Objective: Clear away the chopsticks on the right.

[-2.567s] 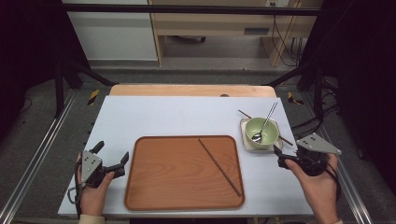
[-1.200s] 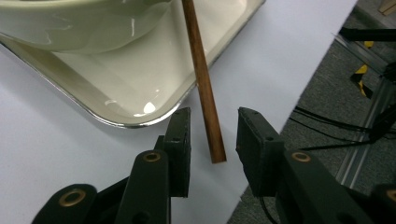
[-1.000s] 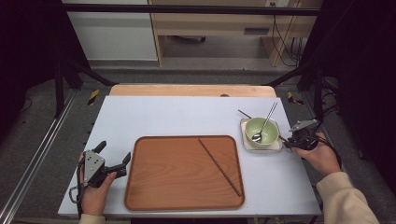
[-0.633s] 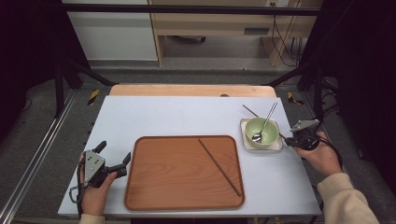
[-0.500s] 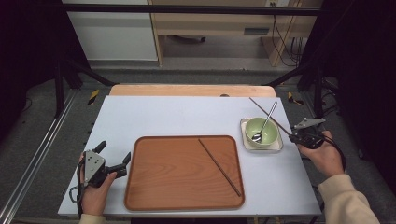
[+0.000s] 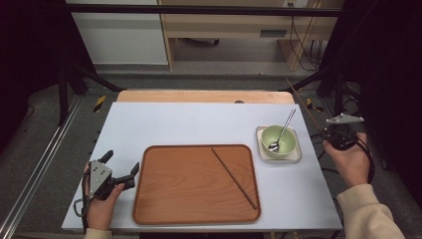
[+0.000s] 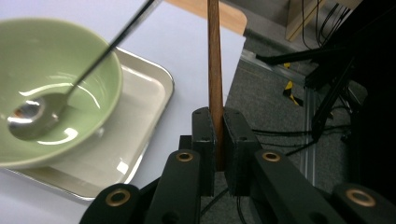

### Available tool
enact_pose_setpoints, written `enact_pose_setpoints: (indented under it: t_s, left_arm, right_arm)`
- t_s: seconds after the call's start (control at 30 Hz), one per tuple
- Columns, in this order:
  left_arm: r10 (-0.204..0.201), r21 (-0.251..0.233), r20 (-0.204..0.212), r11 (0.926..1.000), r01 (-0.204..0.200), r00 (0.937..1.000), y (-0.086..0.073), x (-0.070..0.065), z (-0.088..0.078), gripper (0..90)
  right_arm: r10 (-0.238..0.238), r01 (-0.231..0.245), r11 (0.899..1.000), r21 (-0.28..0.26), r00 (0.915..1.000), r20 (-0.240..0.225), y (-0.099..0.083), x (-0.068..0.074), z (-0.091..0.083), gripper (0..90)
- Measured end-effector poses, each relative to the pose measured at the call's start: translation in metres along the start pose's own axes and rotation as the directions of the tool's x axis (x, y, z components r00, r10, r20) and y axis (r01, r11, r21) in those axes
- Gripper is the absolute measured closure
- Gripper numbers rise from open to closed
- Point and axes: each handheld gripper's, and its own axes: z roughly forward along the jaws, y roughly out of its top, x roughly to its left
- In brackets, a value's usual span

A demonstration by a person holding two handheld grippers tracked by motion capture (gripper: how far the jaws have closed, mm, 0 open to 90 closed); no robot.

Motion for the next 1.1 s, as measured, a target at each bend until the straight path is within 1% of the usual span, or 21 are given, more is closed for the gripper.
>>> enact_pose_setpoints:
  t_s: [0.13, 0.23, 0.33, 0.4, 0.5, 0.57, 0.7, 0.73, 0.8, 0.87, 0.93, 1.07, 1.1]
  left_arm:
    - [-0.001, -0.001, 0.0, 1.0, 0.001, 1.0, 0.0, 0.0, 0.0, 3.9]
    - [0.001, -0.001, 0.0, 1.0, -0.001, 1.0, 0.0, 0.0, 0.0, 3.9]
    - [0.001, 0.0, 0.0, 1.0, -0.001, 1.0, 0.0, 0.0, 0.0, 3.9]
    - [0.001, 0.0, 0.001, 1.0, -0.001, 1.0, 0.0, 0.0, 0.0, 3.9]
    - [0.002, -0.003, 0.001, 1.0, -0.002, 1.0, 0.0, 0.0, 0.0, 3.8]
    - [0.001, -0.003, 0.002, 1.0, -0.001, 1.0, 0.0, 0.0, 0.0, 3.8]
    - [0.003, -0.003, 0.004, 1.0, -0.003, 1.0, 0.0, -0.001, 0.0, 3.8]
    - [0.002, -0.004, 0.004, 1.0, -0.002, 1.0, 0.0, -0.001, 0.0, 3.8]
    - [0.001, -0.003, 0.004, 1.0, -0.001, 1.0, 0.0, 0.0, 0.0, 3.8]
    - [0.001, -0.003, 0.003, 1.0, -0.001, 1.0, 0.0, 0.0, 0.0, 3.8]
    - [0.001, -0.004, 0.004, 1.0, -0.001, 1.0, 0.0, 0.0, 0.0, 3.8]
    - [0.002, -0.002, 0.006, 1.0, -0.002, 1.0, 0.0, -0.001, 0.0, 3.8]
    - [0.002, -0.002, 0.006, 1.0, -0.002, 1.0, 0.0, -0.001, 0.001, 3.8]
  right_arm:
    - [0.033, -0.034, 0.999, -0.036, 0.9993, -0.016, 0.008, 0.001, -0.011, 84.4]
    - [0.044, -0.045, 0.997, -0.059, 0.9989, -0.018, 0.013, 0.002, -0.019, 84.4]
    - [0.057, -0.059, 0.995, -0.08, 0.9979, -0.031, 0.017, 0.01, -0.029, 84.4]
    - [0.047, -0.051, 0.994, -0.099, 0.9981, -0.04, 0.018, 0.018, -0.036, 84.4]
    - [0.045, -0.048, 0.994, -0.097, 0.9984, -0.034, 0.018, 0.034, -0.047, 84.5]
    - [0.039, -0.044, 0.993, -0.108, 0.9981, -0.047, 0.018, 0.046, -0.056, 84.4]
    - [0.026, -0.034, 0.992, -0.12, 0.9973, -0.068, 0.017, 0.063, -0.067, 84.4]
    - [0.012, -0.021, 0.991, -0.128, 0.9976, -0.069, 0.016, 0.067, -0.069, 84.5]
    - [-0.004, -0.006, 0.991, -0.136, 0.9977, -0.068, 0.014, 0.076, -0.074, 84.5]
    - [-0.026, 0.018, 0.989, -0.146, 0.9981, -0.055, 0.012, 0.085, -0.079, 84.4]
    - [-0.038, 0.032, 0.989, -0.141, 0.9984, -0.041, 0.01, 0.089, -0.082, 84.5]
    - [-0.054, 0.047, 0.989, -0.138, 0.9975, -0.045, 0.005, 0.099, -0.09, 84.4]
    - [-0.064, 0.058, 0.988, -0.142, 0.9975, -0.032, 0.004, 0.102, -0.092, 84.5]
